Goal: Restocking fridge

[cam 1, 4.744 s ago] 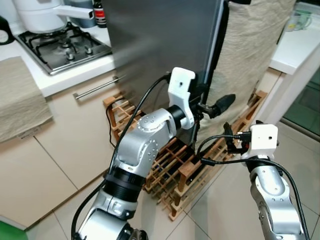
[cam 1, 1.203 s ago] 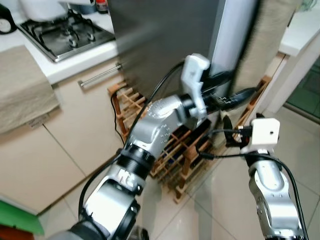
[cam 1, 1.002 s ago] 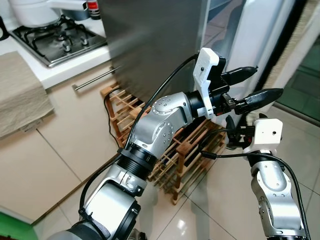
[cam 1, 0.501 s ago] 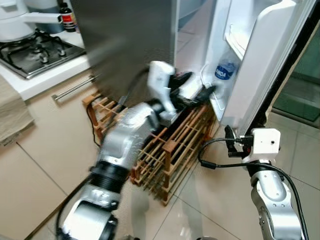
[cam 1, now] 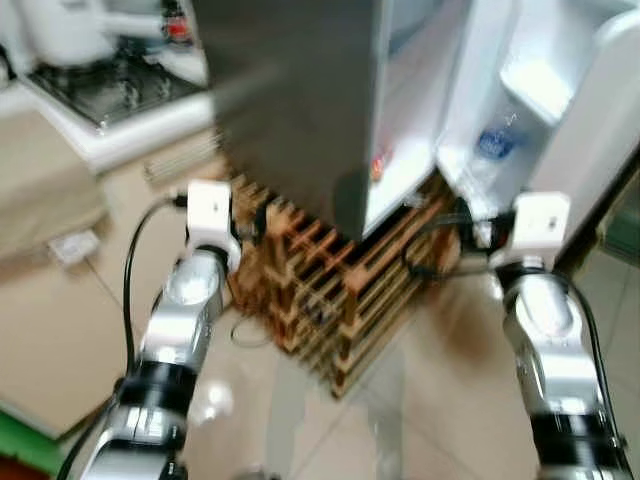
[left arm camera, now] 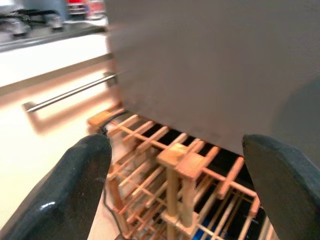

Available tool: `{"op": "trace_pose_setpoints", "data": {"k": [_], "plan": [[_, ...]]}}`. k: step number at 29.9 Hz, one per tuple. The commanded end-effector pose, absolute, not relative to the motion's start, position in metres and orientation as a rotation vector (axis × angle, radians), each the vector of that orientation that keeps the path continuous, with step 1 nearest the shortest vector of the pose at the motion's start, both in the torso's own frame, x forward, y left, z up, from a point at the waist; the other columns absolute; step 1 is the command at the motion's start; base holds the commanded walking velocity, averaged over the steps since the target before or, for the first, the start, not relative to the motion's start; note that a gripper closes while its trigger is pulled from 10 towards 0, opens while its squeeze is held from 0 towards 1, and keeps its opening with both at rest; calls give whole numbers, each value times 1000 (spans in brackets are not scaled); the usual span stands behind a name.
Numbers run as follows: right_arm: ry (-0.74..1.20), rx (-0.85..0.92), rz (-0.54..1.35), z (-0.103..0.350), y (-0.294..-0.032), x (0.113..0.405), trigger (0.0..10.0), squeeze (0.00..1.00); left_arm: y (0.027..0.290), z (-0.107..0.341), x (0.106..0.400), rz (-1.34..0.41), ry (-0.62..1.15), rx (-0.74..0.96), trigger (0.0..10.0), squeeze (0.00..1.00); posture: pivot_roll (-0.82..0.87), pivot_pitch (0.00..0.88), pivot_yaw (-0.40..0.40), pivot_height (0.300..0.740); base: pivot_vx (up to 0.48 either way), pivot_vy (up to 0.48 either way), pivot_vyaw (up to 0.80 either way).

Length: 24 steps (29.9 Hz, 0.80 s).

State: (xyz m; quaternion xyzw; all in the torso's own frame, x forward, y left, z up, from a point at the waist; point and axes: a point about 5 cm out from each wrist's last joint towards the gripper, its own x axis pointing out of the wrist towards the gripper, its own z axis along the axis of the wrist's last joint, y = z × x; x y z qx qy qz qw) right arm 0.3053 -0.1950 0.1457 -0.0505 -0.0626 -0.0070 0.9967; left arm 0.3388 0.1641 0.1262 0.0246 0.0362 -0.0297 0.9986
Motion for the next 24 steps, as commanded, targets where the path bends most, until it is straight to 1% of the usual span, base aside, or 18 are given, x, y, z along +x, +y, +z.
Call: {"op": "trace_pose_setpoints", "data": {"k": [1,3,7,12,14,17,21,24], "plan": [[-131,-84,4,148,-193,307,10000,0,160,140,341,-68,7,35,10000,0,-67,0,18,740,0,0,0],[-116,-78,3,143,-188,307,10000,0,159,150,343,-28,-41,36,10000,0,-63,0,19,740,266,-396,737],[-121,-70,1,142,-187,309,10000,0,149,155,344,-28,-72,67,10000,0,-62,0,24,740,287,-382,705],[-121,-71,1,141,-186,312,10000,0,147,156,343,-11,-71,58,10000,0,-65,0,27,740,310,-361,651],[-123,-78,-3,143,-188,315,10000,0,149,154,345,30,-34,38,10000,0,-69,0,25,740,339,-334,600],[-115,-93,0,143,-188,317,10000,0,148,154,346,41,-27,46,10000,0,-74,0,25,740,367,-304,544],[-80,-129,16,139,-186,321,10000,0,144,154,346,57,-30,58,10000,0,-83,0,28,740,386,-196,100],[-85,-133,8,140,-188,322,10000,0,144,154,347,61,-29,56,10000,0,-89,0,32,740,0,0,0]]}}
